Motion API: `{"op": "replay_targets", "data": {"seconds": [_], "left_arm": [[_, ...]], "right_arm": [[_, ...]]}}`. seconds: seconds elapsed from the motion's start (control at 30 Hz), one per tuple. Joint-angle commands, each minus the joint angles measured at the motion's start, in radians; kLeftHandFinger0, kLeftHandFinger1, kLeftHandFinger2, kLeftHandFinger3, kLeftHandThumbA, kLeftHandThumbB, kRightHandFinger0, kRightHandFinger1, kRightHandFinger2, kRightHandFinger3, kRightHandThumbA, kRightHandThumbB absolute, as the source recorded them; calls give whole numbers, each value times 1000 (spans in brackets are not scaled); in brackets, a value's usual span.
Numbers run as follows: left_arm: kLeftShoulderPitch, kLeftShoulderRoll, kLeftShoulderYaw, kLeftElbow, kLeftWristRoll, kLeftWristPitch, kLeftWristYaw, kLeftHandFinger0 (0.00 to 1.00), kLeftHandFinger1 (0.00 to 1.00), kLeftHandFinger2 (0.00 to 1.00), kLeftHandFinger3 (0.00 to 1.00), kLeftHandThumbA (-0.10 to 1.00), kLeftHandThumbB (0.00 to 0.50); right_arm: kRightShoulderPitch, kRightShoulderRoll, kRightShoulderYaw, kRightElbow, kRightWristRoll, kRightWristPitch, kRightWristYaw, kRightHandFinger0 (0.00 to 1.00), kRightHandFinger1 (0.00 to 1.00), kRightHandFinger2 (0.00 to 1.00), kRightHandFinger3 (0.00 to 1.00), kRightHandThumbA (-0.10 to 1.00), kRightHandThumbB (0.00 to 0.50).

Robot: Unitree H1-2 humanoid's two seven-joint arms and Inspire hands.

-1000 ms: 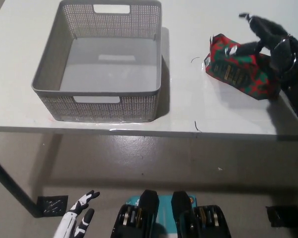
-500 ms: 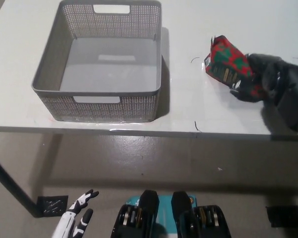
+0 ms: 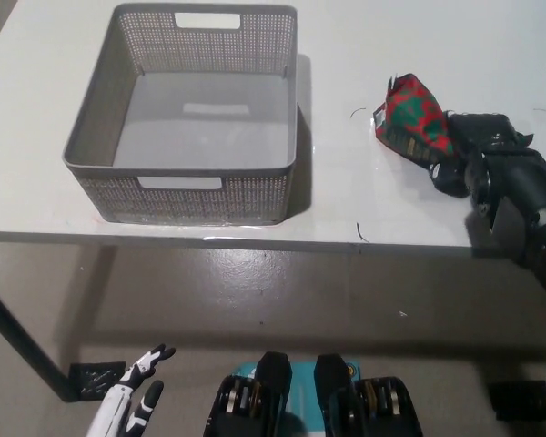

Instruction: Use the right hand to pick up a bag of coffee beans on the right hand side and place it into a container on the left hand side

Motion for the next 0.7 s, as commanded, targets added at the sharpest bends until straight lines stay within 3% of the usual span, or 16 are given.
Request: {"op": "replay_targets", "data": {"seconds": [0.0, 0.03, 0.07, 0.1, 0.13, 0.17, 0.23, 0.27, 0.3, 0.33, 0.37, 0.4, 0.43, 0.5, 0.6, 0.67], "left_arm": [[-15, 19, 3, -32, -3, -24, -8, 1000, 1000, 1000, 1000, 1000, 395], [-15, 19, 3, -35, 1, -19, -6, 1000, 1000, 1000, 1000, 1000, 396], [-15, 19, 2, -34, 4, -21, -6, 1000, 1000, 1000, 1000, 1000, 389], [-15, 20, 0, -31, 8, -25, -6, 1000, 1000, 1000, 1000, 1000, 388], [-16, 19, 1, -29, 7, -29, -5, 1000, 1000, 1000, 1000, 1000, 382], [-13, 19, 2, -27, 7, -32, -4, 1000, 1000, 1000, 1000, 1000, 382], [-12, 18, 1, -31, 6, -26, -5, 1000, 1000, 1000, 1000, 1000, 383], [-12, 19, 1, -30, 4, -25, -7, 1000, 1000, 1000, 1000, 1000, 380], [-13, 19, 1, -29, 4, -23, -8, 1000, 1000, 1000, 1000, 1000, 380], [-14, 19, 0, -28, 4, -21, -8, 1000, 1000, 1000, 1000, 1000, 386], [-14, 18, 0, -26, 4, -19, -10, 1000, 1000, 1000, 1000, 1000, 389], [-13, 19, 0, -25, 4, -19, -10, 1000, 1000, 1000, 1000, 1000, 389], [-9, 20, 0, -26, 3, -20, -10, 1000, 1000, 1000, 1000, 1000, 390], [-8, 19, 0, -27, 6, -18, -10, 1000, 1000, 1000, 1000, 1000, 389], [-7, 18, 0, -29, 1, -19, -13, 1000, 1000, 1000, 1000, 1000, 382], [-9, 19, 0, -24, -3, -26, -15, 1000, 1000, 1000, 1000, 1000, 380]], "right_arm": [[68, 0, -93, 20, 70, -233, -319, 7, 75, 214, 353, -100, 194], [65, 1, -100, 21, 69, -241, -332, 1, 28, 164, 257, -100, 179], [64, 1, -106, 17, 69, -245, -338, 113, 178, 343, 359, -100, 234], [63, 1, -116, 14, 69, -251, -346, 134, 186, 333, 407, -100, 238], [59, 1, -120, 11, 64, -271, -383, 12, 53, 204, 318, -100, 173], [57, 2, -123, 10, 57, -295, -417, 0, 19, 184, 276, -100, 144], [47, 2, -130, 6, 54, -314, -439, 0, 32, 274, 300, -100, 119], [41, 3, -134, 3, 52, -333, -464, 0, 150, 548, 358, -100, 127], [30, 1, -148, -6, 62, -351, -466, 0, 231, 730, 376, -100, 90], [19, -1, -158, -14, 68, -353, -462, 21, 435, 925, 669, -100, 120], [-5, -4, -171, -37, 72, -342, -448, 39, 509, 963, 822, -100, 119], [-12, -3, -177, -41, 70, -342, -447, 31, 558, 968, 1000, -100, 135], [-30, -6, -197, -60, 80, -358, -452, 57, 609, 1000, 1000, -100, 159], [-53, -10, -223, -89, 82, -367, -459, 35, 604, 973, 1000, -100, 147], [-80, -24, -265, -166, 95, -398, -462, 20, 571, 865, 975, -100, 181], [-95, -36, -285, -238, 83, -397, -463, 1, 451, 811, 863, -100, 172]]}}
